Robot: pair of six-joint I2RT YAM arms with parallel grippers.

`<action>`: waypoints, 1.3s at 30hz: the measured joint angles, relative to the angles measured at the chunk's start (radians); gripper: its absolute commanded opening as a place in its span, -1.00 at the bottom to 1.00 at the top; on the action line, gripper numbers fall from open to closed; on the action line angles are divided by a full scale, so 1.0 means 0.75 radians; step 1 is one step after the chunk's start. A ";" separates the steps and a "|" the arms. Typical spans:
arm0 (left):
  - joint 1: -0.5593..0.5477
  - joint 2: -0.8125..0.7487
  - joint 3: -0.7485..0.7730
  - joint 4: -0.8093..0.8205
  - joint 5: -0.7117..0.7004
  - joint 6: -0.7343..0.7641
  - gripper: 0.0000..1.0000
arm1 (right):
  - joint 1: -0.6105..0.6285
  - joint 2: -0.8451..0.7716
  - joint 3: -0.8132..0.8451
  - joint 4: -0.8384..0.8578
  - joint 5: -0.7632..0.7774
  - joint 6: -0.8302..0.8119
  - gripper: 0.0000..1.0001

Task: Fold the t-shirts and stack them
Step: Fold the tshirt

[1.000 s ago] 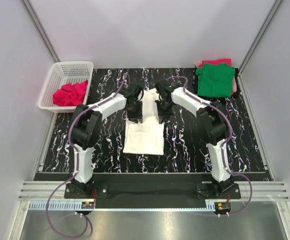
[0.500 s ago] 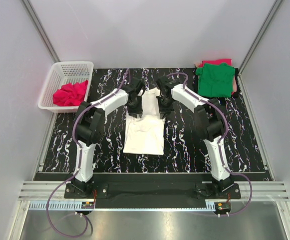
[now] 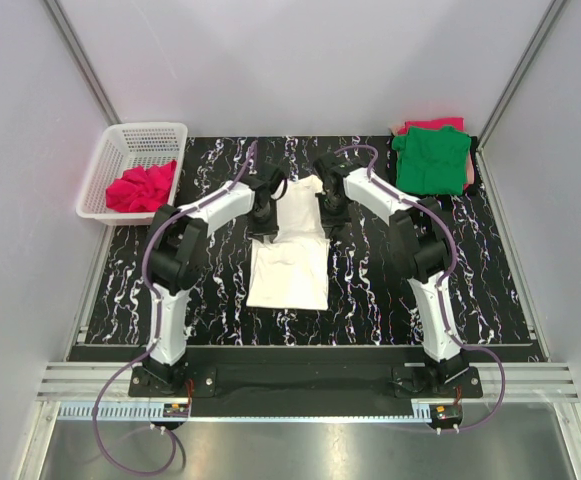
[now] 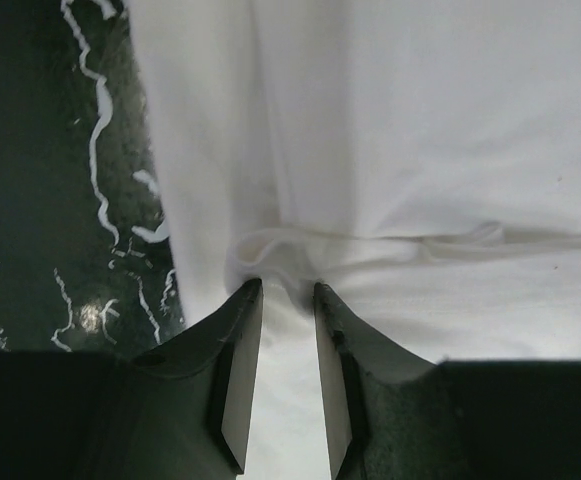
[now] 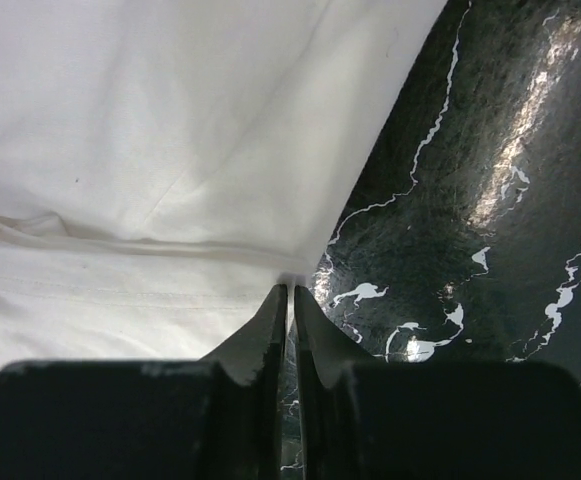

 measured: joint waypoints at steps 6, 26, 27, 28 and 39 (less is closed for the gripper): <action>0.000 -0.113 -0.068 -0.042 -0.034 0.001 -0.32 | -0.001 -0.022 0.012 -0.045 0.002 0.000 -0.73; 0.000 -0.191 -0.099 -0.043 0.030 0.024 -0.31 | -0.002 -0.205 -0.027 -0.069 -0.070 0.034 -0.72; 0.000 -0.191 -0.109 -0.042 0.034 0.024 -0.31 | -0.001 -0.205 -0.051 -0.061 -0.075 0.038 -0.72; -0.002 -0.191 -0.114 -0.042 0.037 0.024 -0.31 | -0.001 -0.204 -0.065 -0.054 -0.078 0.040 -0.72; -0.016 -0.170 -0.172 0.034 0.041 0.024 -0.31 | 0.001 -0.170 -0.125 0.043 -0.144 0.052 -0.73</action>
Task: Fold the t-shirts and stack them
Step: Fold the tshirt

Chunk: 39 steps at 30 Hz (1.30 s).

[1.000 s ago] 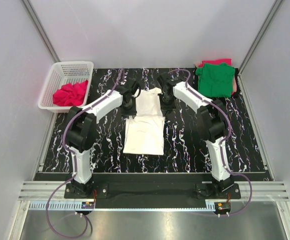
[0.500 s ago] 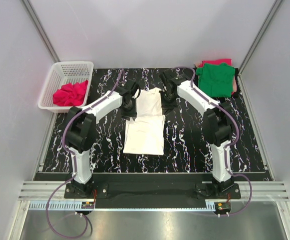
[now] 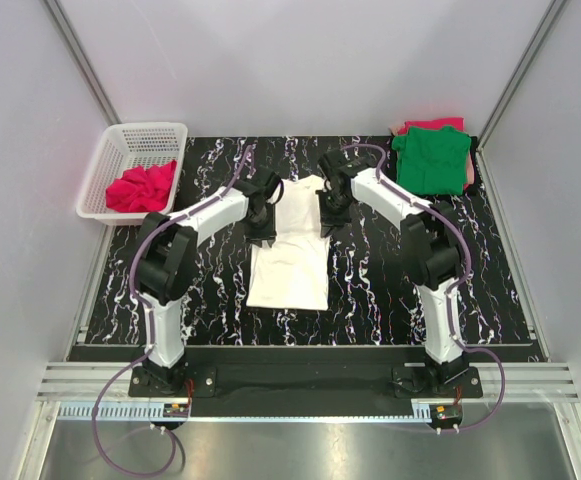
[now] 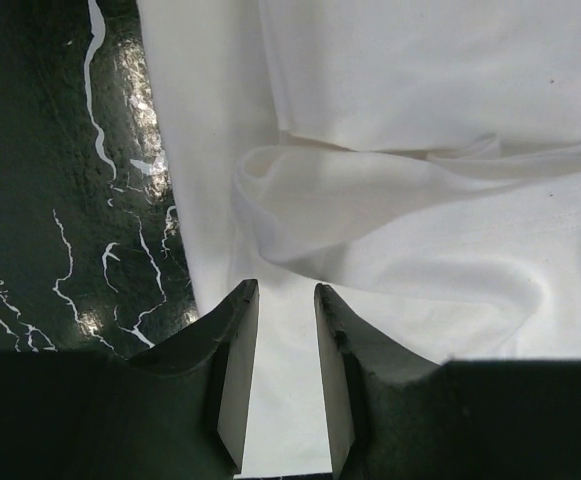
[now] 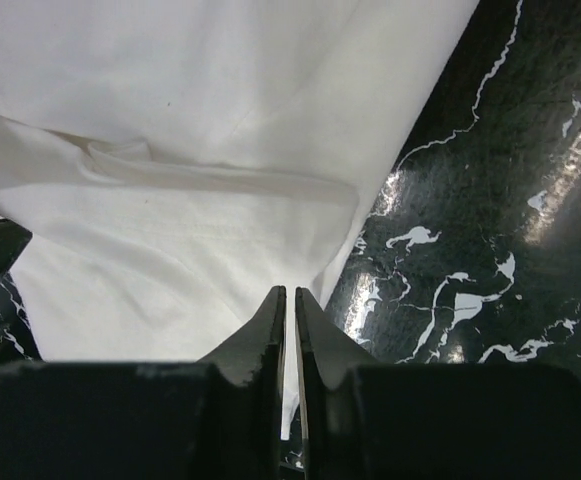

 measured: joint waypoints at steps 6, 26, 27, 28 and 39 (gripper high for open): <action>-0.001 0.035 -0.013 0.028 -0.001 0.000 -0.26 | 0.001 0.093 -0.002 0.026 -0.024 0.003 -0.72; 0.009 0.082 -0.013 0.040 0.003 -0.011 -0.21 | 0.004 0.183 0.053 -0.014 0.008 0.008 -0.70; 0.012 0.082 -0.013 0.041 0.004 -0.014 -0.21 | 0.004 0.188 0.064 -0.020 0.015 0.007 -0.70; 0.017 0.082 -0.013 0.042 0.008 -0.015 -0.21 | 0.004 0.191 0.072 -0.026 0.021 0.007 -0.70; 0.036 0.068 -0.039 0.070 0.028 -0.019 -0.21 | -0.022 0.216 0.126 -0.056 0.079 -0.013 -0.68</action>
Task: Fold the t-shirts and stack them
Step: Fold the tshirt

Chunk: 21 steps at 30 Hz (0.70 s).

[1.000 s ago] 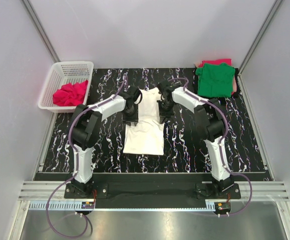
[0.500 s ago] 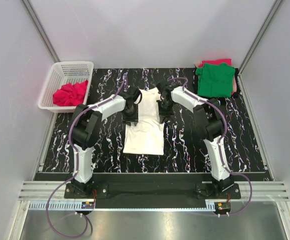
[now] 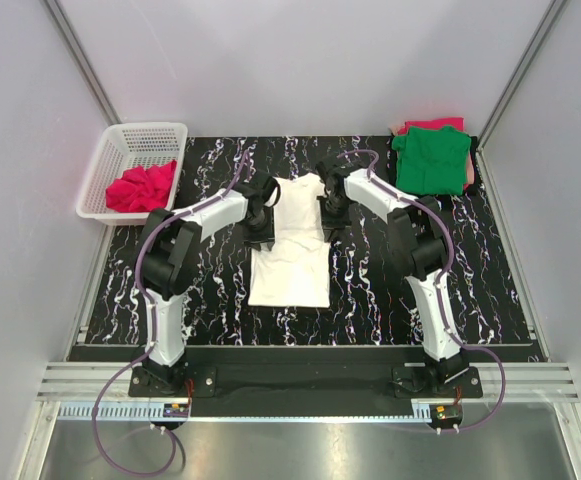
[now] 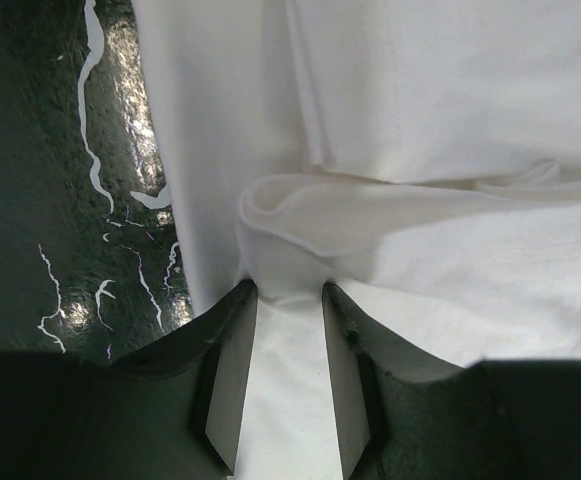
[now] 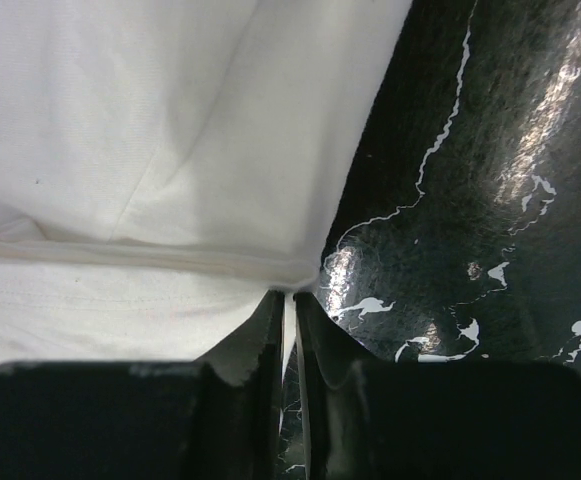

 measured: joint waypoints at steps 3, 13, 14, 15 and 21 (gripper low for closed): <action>0.002 -0.007 -0.011 0.011 0.005 0.000 -0.21 | -0.003 0.009 0.018 -0.007 0.007 -0.003 -0.67; 0.040 -0.093 -0.048 -0.024 0.037 0.009 -0.11 | -0.018 -0.035 0.037 -0.022 0.021 -0.028 -0.52; 0.050 -0.120 -0.047 -0.043 0.040 0.011 -0.04 | -0.024 -0.064 0.037 -0.032 0.025 -0.030 -0.52; 0.057 -0.146 -0.046 -0.058 0.040 0.015 0.04 | -0.033 -0.102 0.038 -0.043 0.028 -0.035 -0.52; 0.110 -0.439 -0.082 -0.133 0.073 0.014 0.04 | -0.075 -0.488 -0.091 -0.050 0.026 -0.044 -0.50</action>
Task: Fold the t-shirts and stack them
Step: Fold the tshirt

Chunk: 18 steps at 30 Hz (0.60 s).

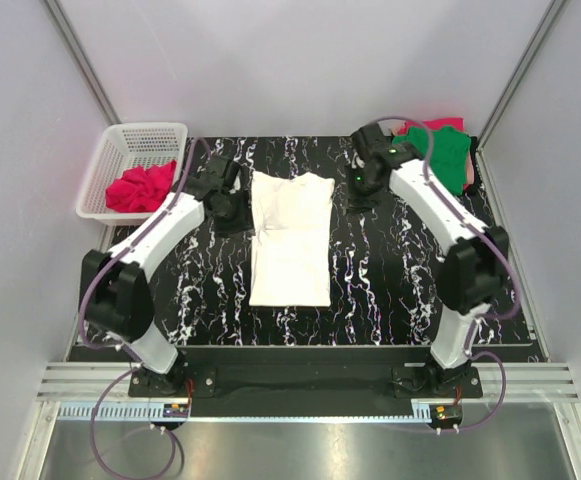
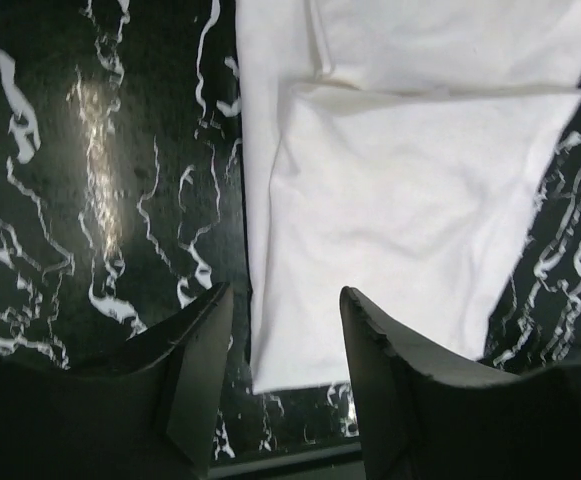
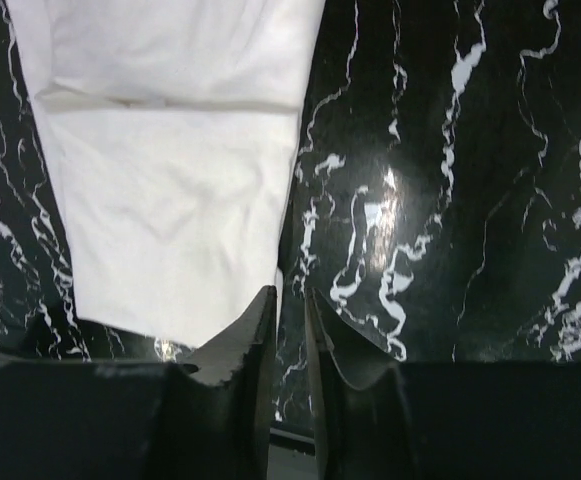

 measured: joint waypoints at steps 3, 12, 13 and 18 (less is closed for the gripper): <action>0.019 -0.168 -0.121 -0.009 0.043 -0.025 0.04 | -0.004 -0.196 -0.156 -0.010 -0.026 0.030 -0.34; 0.031 -0.493 -0.428 -0.089 0.156 -0.129 0.04 | -0.003 -0.456 -0.673 0.016 -0.258 0.236 -0.35; 0.031 -0.531 -0.446 -0.088 0.166 -0.139 0.04 | -0.003 -0.488 -0.707 0.016 -0.278 0.253 -0.34; 0.031 -0.618 -0.491 -0.091 0.202 -0.171 0.04 | -0.001 -0.599 -0.750 0.027 -0.342 0.271 -0.38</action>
